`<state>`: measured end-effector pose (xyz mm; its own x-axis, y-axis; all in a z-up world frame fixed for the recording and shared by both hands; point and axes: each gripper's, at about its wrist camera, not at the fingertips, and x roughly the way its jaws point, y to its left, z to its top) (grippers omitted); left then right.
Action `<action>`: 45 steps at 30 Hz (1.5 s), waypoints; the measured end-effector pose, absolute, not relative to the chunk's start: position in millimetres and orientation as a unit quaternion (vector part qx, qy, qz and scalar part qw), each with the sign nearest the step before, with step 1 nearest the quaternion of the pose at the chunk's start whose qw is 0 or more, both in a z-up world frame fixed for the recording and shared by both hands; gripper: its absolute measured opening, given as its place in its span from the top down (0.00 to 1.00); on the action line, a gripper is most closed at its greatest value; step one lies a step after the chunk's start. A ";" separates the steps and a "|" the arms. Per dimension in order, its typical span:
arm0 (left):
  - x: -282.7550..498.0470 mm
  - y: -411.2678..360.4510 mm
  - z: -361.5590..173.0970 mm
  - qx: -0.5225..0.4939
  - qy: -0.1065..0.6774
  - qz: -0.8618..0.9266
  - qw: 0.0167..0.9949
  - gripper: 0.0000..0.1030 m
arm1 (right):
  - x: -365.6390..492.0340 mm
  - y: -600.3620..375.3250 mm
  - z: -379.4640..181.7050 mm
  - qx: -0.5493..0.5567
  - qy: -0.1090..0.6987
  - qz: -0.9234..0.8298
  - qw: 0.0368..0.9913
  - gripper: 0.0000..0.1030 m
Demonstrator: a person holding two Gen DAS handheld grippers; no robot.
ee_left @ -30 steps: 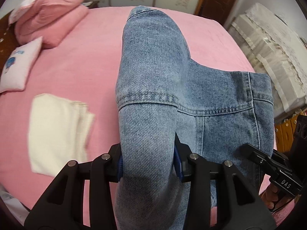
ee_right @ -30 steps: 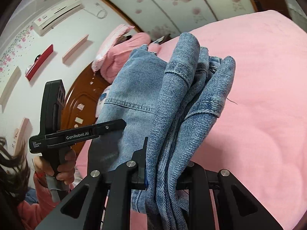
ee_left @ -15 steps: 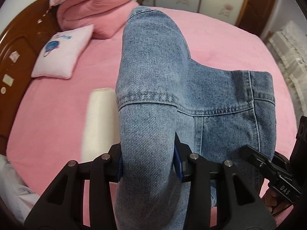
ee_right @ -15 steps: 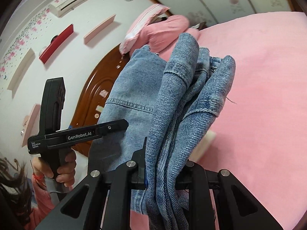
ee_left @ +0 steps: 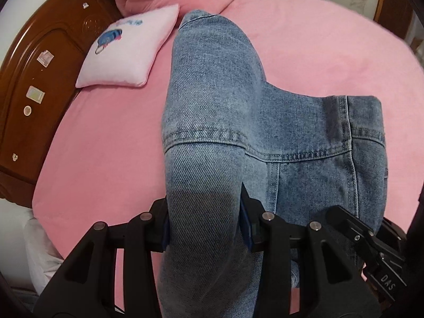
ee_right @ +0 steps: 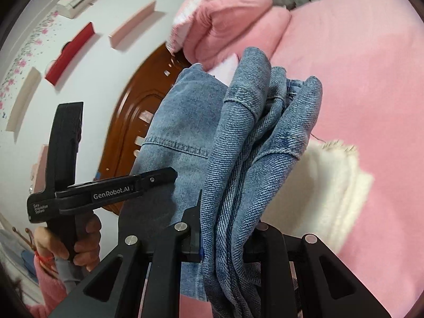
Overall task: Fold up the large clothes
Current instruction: 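Lift the jacket bundle with both tools and carry it toward the cream clothes stack, then lower the jacket bundle onto the cream clothes stack and open both tools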
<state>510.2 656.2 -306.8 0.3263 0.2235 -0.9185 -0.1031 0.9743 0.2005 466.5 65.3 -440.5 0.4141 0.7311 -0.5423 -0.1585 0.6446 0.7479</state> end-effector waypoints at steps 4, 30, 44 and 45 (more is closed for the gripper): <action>521.1 670.8 -380.4 0.076 0.587 0.108 0.799 0.61 | 485.6 84.8 -532.1 0.331 0.503 0.263 0.754 0.84; 466.2 673.9 -408.0 0.059 0.478 0.079 0.873 0.47 | 453.4 4.3 -639.1 0.271 0.564 0.252 0.738 0.72; 311.8 587.2 -397.1 0.056 0.415 0.353 0.837 0.38 | 366.7 -76.7 -594.6 0.160 0.554 0.226 0.785 0.07; 300.1 581.0 -396.8 0.035 0.419 0.372 0.827 0.38 | 356.0 -89.4 -581.9 0.163 0.552 0.215 0.789 0.03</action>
<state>300.1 581.0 -396.8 0.3718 0.6452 -0.6674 -0.5865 0.7206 0.3699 356.0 -89.4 -581.9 0.2975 0.5192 -0.8012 -0.1596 0.8544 0.4944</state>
